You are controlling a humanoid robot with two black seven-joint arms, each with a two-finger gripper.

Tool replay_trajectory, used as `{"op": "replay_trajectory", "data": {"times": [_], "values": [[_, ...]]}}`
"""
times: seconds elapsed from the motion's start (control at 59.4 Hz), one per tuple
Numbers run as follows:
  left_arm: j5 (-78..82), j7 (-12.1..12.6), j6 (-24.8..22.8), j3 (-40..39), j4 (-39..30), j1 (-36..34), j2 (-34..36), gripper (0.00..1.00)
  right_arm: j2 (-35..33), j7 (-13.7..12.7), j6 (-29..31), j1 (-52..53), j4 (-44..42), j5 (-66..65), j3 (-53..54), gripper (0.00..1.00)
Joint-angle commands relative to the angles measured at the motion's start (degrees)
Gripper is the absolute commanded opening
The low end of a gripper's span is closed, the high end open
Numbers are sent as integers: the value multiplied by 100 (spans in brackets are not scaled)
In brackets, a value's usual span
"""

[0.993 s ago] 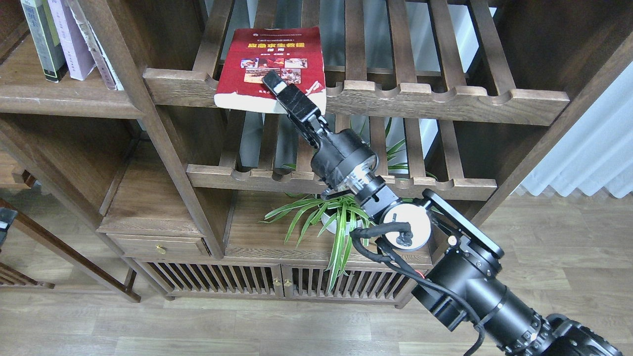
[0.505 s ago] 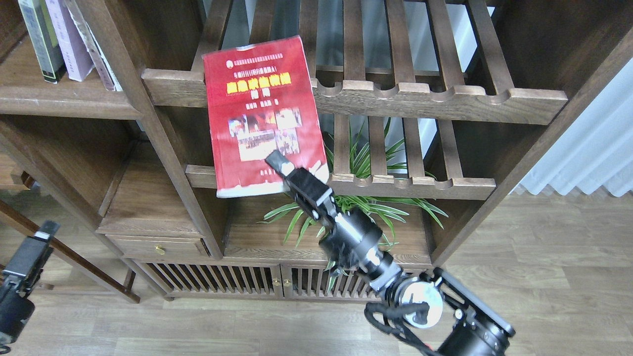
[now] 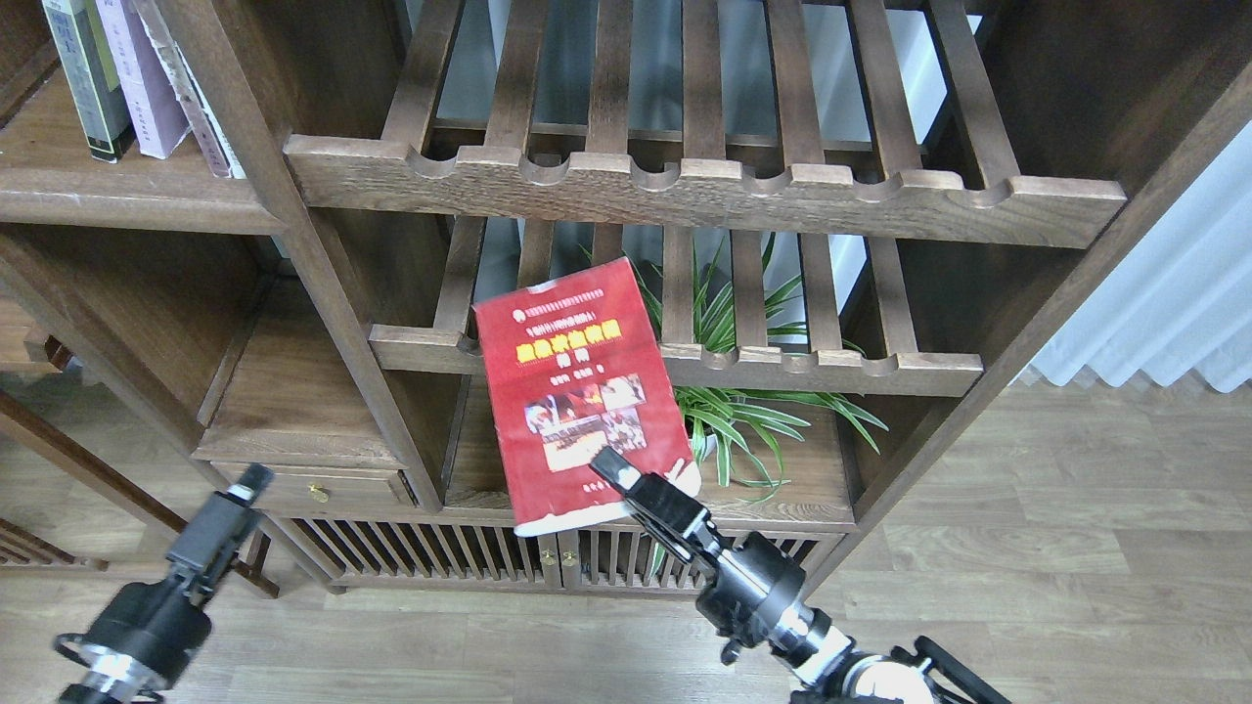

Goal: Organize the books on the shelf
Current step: 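Tip the red book off the shelf and lower it with the right gripper, then grasp the red book with the left gripper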

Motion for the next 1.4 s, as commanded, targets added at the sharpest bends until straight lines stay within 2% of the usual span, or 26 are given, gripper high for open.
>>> {"op": "replay_trajectory", "data": {"times": [0.0,0.135,0.286,0.437,0.538,0.622,0.656,0.673,0.69,0.723,0.774,0.925,1.161,1.178,1.279,1.329,1.346,1.379], "values": [[-468,-168,0,739,-79,-106,-17,99,109,-274,0,0,-507,-23,6,4],[-767,-353,0,1328,-184,-194,-35,99,329,-467,0,-27,-639,-40,-82,4],[-794,-704,0,2091,-158,-501,-79,99,540,-634,0,-132,-569,-189,-520,4],[-811,-740,0,2304,-96,-651,-105,97,540,-652,0,-203,-498,-260,-627,4],[-811,-740,0,2330,-79,-695,-114,92,540,-661,0,-264,-489,-400,-724,4],[-811,-731,0,2470,-61,-713,-131,78,540,-661,0,-308,-480,-532,-768,4],[-829,-740,0,2558,-52,-731,-131,65,540,-661,0,-334,-480,-567,-768,4],[-855,-748,0,2611,-52,-739,-123,52,540,-661,0,-352,-480,-576,-768,4],[-881,-748,0,2629,-44,-739,-123,49,540,-669,0,-361,-480,-576,-768,4],[-978,-748,0,2725,-26,-748,-79,26,540,-669,0,-361,-489,-585,-768,4],[-1075,-740,0,2839,-35,-766,-79,7,540,-661,0,-361,-489,-585,-750,6],[-1101,-696,0,2919,-35,-818,53,3,540,-661,0,-370,-472,-576,-697,6],[-1119,-705,0,2849,-105,-757,791,1,540,-661,0,-387,-410,-576,-671,6],[-1128,-731,0,2840,-122,-748,1035,1,540,-661,0,-396,-410,-576,-671,6],[-1128,-740,0,2814,-158,-704,1204,0,540,-661,0,-387,-410,-576,-662,6],[-1137,-740,0,2743,-193,-678,1248,0,540,-652,0,-387,-410,-585,-653,11],[-1137,-740,0,2674,-219,-669,1275,0,540,-652,0,-387,-410,-585,-653,17],[-1137,-740,0,2620,-237,-652,1301,0,540,-652,0,-387,-401,-594,-653,22]]}}
